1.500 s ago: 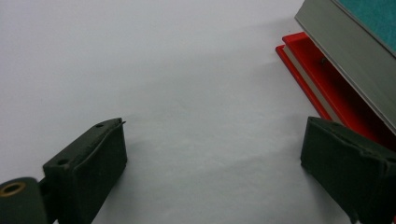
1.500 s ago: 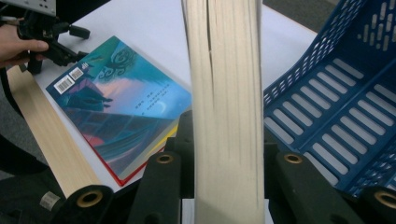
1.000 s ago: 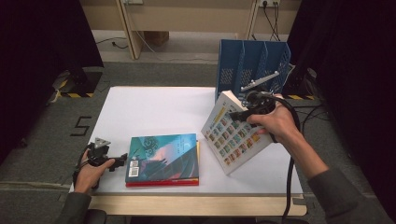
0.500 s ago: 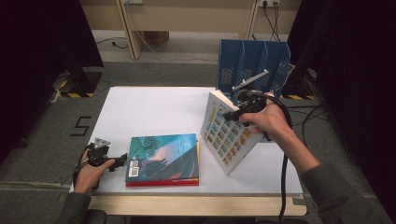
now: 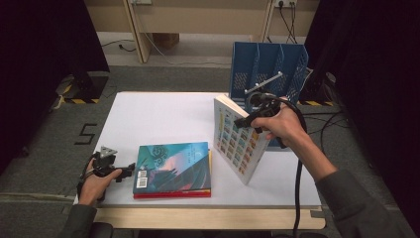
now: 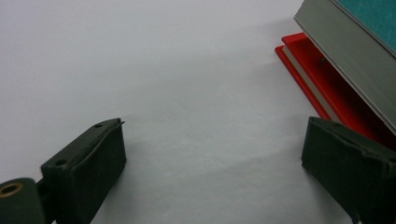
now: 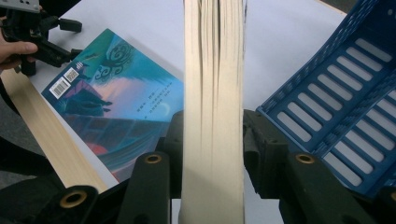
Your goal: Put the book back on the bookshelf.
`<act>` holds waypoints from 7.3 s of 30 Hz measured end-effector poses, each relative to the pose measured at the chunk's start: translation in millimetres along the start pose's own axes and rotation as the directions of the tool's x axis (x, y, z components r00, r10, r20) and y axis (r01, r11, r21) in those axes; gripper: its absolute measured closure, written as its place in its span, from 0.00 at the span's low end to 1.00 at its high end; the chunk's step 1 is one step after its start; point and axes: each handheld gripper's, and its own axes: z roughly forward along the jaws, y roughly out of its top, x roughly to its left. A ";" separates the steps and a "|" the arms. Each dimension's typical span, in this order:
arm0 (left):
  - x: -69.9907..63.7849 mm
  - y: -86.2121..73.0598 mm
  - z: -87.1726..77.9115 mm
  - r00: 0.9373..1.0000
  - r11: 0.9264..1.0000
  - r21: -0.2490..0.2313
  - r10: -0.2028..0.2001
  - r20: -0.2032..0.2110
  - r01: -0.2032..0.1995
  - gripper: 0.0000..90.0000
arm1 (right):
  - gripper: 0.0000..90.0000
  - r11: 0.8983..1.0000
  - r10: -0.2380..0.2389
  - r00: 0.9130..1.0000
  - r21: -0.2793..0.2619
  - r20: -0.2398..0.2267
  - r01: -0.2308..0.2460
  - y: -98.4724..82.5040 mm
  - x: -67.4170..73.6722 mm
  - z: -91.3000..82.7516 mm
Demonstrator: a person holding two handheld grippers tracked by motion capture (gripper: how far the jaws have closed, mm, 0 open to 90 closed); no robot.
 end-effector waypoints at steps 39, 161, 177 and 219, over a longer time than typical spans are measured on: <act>-0.2 0.2 0.7 1.000 1.000 0.000 -0.002 0.004 0.002 0.04 | 0.82 0.990 -0.101 0.993 -0.088 0.067 0.106 -0.8 7.0 -50.0; -1.3 0.5 2.3 1.000 1.000 0.005 0.004 0.009 -0.004 0.00 | 0.80 0.897 0.409 0.874 -0.291 0.262 -0.332 114.3 -125.1 49.5; -1.4 0.3 2.2 1.000 1.000 0.003 0.004 0.008 -0.004 0.00 | 0.67 0.879 0.396 0.907 -0.345 0.143 -0.329 106.1 -119.8 32.6; -1.5 0.3 2.3 1.000 1.000 0.001 0.001 0.008 -0.001 0.00 | 0.64 0.948 0.159 0.984 -0.290 0.076 -0.131 45.5 -79.8 57.5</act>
